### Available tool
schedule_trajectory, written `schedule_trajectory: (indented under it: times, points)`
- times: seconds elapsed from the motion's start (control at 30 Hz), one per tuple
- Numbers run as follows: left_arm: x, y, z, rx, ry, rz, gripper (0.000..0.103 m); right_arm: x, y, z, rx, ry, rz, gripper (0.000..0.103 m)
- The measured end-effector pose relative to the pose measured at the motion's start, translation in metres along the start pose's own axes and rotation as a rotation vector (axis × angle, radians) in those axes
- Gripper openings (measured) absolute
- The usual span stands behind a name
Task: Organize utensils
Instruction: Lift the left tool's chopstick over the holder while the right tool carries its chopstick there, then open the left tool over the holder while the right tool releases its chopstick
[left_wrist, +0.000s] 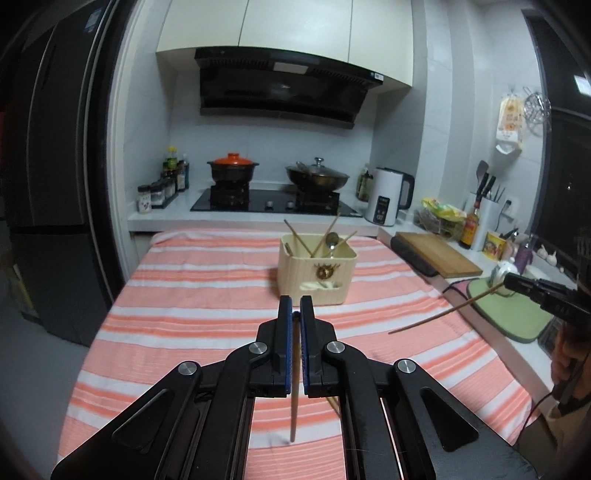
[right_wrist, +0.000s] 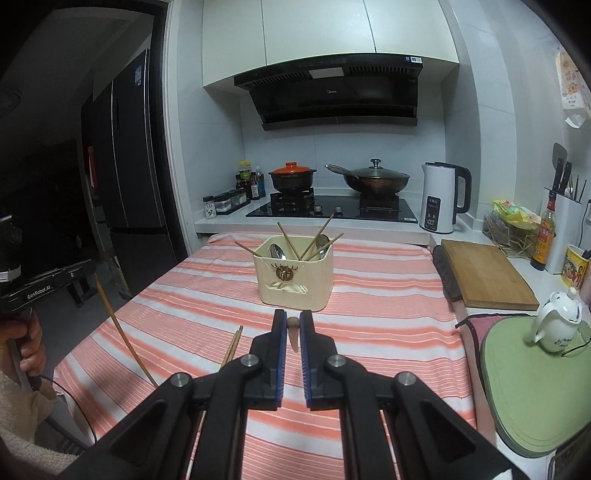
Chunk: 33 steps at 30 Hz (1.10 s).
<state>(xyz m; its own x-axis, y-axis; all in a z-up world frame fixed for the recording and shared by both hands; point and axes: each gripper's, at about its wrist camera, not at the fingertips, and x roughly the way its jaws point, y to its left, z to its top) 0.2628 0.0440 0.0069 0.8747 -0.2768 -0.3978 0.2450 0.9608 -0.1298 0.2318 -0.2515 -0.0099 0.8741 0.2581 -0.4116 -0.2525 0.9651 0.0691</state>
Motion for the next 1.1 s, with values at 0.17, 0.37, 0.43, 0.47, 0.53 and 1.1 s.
schedule_trajectory:
  times: [0.17, 0.37, 0.43, 0.47, 0.53, 1.1]
  points:
    - [0.004, -0.002, 0.011, 0.006, 0.007, -0.022, 0.002, 0.003, -0.001, 0.012, 0.014, 0.025, 0.053, 0.007]
    - [0.012, -0.010, 0.026, 0.018, 0.013, -0.052, 0.002, 0.018, 0.004, 0.036, -0.002, 0.085, 0.116, 0.007]
    - [0.015, -0.012, 0.032, 0.020, 0.013, -0.062, 0.002, 0.022, 0.006, 0.044, -0.011, 0.087, 0.122, 0.007]
    - [0.016, -0.013, 0.035, 0.020, 0.012, -0.066, 0.002, 0.024, 0.007, 0.047, -0.014, 0.085, 0.124, 0.007]
    - [0.018, -0.014, 0.044, 0.021, 0.006, -0.073, 0.002, 0.025, 0.008, 0.055, -0.022, 0.074, 0.125, 0.007]
    - [0.074, -0.022, 0.198, 0.006, -0.250, -0.032, 0.002, 0.083, -0.005, 0.172, -0.089, -0.026, 0.053, 0.007]
